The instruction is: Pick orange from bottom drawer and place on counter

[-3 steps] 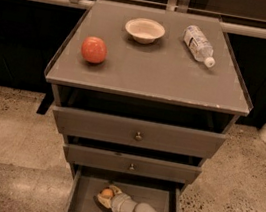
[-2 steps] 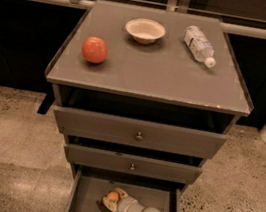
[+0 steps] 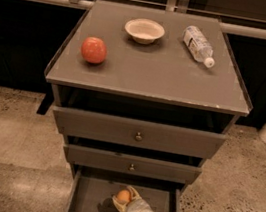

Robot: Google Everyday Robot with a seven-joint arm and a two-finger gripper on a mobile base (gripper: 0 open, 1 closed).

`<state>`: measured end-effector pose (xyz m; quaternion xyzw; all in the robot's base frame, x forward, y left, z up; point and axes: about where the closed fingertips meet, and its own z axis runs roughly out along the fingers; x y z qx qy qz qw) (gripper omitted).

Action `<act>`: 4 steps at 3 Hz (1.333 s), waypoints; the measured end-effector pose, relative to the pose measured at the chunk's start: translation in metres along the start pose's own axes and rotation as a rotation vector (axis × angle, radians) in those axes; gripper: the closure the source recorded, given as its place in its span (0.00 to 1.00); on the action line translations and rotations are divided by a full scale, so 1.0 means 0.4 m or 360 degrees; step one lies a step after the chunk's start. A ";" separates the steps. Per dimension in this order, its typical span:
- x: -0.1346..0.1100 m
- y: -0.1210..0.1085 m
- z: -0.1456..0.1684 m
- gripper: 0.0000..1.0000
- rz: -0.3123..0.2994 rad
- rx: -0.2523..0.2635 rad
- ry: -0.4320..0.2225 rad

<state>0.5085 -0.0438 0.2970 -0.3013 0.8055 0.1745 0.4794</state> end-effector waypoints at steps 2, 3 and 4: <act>-0.078 0.119 -0.130 1.00 -0.0128 0.0001 -0.0026; -0.079 0.106 -0.126 1.00 -0.0124 0.0013 -0.0027; -0.103 0.104 -0.139 1.00 -0.0161 -0.0020 -0.0004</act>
Offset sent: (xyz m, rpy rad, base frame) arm -0.0255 -0.0018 0.0470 -0.0436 -0.0648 -0.0064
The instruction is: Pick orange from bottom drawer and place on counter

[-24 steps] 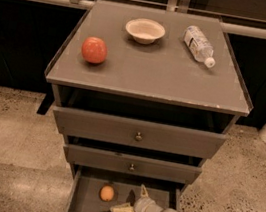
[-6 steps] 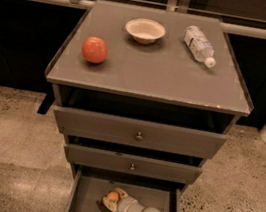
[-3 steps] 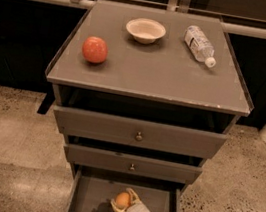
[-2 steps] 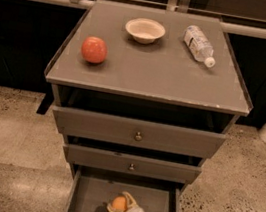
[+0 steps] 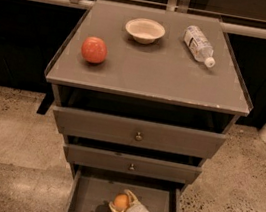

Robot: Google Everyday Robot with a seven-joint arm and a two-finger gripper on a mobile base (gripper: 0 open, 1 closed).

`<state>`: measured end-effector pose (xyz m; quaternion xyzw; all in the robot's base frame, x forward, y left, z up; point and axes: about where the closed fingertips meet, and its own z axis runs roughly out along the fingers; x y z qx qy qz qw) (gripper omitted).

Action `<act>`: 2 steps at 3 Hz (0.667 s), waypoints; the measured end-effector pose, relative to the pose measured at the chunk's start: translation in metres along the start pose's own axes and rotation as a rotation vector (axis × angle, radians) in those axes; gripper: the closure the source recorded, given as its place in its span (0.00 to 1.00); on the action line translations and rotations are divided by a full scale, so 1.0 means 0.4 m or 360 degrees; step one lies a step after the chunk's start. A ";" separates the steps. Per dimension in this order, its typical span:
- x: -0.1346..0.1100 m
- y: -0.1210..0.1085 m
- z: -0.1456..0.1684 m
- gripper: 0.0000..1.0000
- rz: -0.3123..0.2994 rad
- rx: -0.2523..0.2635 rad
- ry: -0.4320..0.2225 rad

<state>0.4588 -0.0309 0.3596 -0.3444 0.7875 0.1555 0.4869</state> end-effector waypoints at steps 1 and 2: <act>-0.063 0.011 -0.073 1.00 -0.0098 -0.0065 0.0045; -0.144 0.032 -0.164 1.00 -0.0284 -0.0183 0.0091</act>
Offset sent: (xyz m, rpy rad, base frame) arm -0.0411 -0.0357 0.1751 -0.3065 -0.1131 0.3388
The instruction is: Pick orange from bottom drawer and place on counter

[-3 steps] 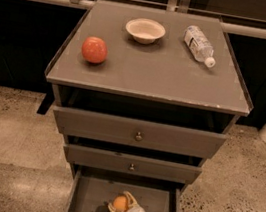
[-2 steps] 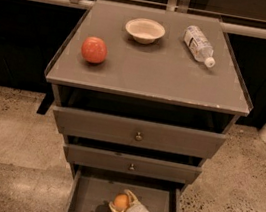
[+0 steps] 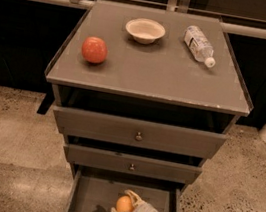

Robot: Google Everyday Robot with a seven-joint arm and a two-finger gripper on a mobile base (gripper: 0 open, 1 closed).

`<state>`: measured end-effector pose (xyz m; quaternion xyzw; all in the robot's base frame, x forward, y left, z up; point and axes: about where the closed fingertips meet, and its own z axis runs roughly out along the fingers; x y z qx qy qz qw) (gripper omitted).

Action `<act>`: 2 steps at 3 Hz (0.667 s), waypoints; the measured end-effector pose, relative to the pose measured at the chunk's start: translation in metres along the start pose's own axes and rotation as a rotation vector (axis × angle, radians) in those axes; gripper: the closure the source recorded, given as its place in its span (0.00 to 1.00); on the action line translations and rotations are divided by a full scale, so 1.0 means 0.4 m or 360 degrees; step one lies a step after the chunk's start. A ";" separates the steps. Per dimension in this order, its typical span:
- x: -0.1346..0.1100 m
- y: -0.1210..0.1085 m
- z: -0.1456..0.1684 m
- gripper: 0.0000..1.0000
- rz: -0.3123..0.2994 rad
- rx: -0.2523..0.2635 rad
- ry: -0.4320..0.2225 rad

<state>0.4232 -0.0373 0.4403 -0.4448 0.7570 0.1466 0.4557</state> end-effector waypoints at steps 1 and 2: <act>-0.071 -0.040 -0.132 1.00 -0.0171 0.0016 -0.0019; -0.072 -0.039 -0.131 1.00 -0.0172 0.0015 -0.0020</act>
Offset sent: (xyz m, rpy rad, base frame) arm -0.0049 -0.0113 0.0454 -0.0460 -0.0728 0.0653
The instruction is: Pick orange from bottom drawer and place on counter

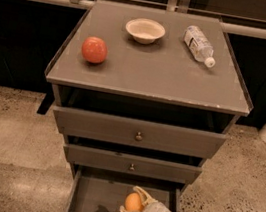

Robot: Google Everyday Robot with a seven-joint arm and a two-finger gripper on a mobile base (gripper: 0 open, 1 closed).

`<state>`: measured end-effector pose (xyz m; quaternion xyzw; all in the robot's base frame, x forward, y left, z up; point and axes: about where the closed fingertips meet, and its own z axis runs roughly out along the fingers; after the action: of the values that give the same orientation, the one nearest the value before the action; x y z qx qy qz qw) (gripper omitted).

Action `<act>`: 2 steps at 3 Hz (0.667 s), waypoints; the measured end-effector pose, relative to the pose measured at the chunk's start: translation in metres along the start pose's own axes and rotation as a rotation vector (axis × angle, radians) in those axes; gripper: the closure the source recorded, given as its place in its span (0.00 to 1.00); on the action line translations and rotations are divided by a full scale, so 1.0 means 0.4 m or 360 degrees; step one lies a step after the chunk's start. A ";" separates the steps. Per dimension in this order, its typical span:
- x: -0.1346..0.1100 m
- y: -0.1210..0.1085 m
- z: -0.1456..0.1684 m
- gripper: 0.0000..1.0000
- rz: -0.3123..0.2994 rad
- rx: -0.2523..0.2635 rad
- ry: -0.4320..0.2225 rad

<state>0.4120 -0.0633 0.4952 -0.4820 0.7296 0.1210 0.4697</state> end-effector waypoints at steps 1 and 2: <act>0.001 -0.005 0.002 1.00 -0.0009 -0.0028 -0.0009; -0.045 -0.077 -0.057 1.00 -0.0111 0.0002 0.0001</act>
Offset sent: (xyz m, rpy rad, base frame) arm 0.0389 -0.0650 0.1158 -0.1819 -0.1632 0.0623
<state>0.4258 -0.0825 0.5300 -0.5070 0.7125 0.1040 0.4738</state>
